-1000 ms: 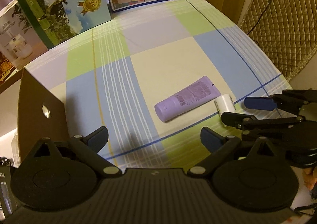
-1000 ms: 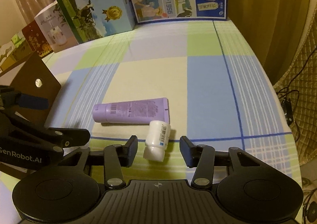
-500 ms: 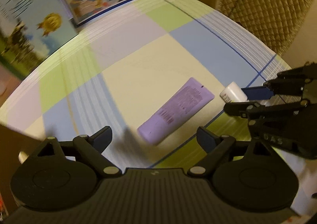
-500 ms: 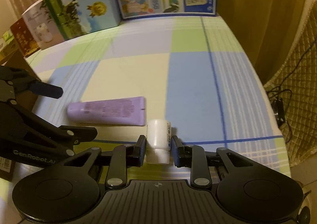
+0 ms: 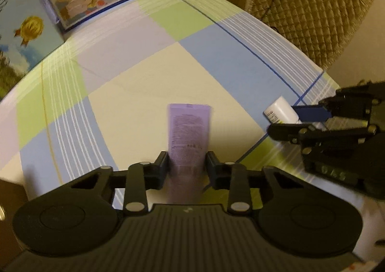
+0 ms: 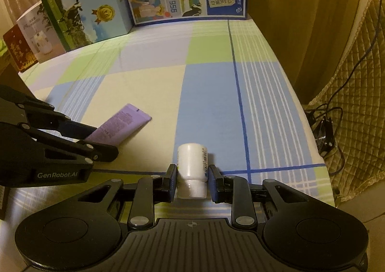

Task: Organize objects
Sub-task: 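Carry the purple tube and white bottle over the brown box with both tools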

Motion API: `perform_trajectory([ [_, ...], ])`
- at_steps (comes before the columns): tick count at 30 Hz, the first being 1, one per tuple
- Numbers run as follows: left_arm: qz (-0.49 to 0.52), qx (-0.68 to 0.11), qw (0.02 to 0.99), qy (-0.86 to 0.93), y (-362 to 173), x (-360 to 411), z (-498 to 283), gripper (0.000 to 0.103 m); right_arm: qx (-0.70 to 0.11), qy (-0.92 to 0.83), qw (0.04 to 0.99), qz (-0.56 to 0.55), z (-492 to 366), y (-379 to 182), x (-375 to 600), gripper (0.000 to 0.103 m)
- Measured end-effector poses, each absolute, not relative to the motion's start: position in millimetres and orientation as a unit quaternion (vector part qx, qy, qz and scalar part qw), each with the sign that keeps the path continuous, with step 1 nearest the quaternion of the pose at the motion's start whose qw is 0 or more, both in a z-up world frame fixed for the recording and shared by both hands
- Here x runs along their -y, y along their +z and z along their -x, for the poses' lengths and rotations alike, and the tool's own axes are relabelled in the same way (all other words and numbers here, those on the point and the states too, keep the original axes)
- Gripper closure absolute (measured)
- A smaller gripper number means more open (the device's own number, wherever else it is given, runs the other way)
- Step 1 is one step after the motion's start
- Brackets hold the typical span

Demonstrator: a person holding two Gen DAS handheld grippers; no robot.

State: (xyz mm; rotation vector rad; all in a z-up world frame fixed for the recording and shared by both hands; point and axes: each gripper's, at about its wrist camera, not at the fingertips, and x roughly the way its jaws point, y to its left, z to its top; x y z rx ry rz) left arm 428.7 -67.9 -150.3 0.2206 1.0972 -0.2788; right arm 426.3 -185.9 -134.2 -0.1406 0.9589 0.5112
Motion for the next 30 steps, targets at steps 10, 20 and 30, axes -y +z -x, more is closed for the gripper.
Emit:
perform_trajectory([
  [10,-0.029,-0.553,0.831,-0.052,-148,65,-395,0.075,-0.460,0.278,0.839,0.089,-394,-133,179,0.079],
  [20,0.011,-0.565,0.825,-0.012,-145,52,-326,0.075,-0.470,0.316,0.818,0.103,-344,-130,182,0.079],
  [30,0.042,-0.566,0.822,0.031,-139,32,-241,0.075,-0.473,0.388,0.780,0.133,-284,-130,168,0.079],
])
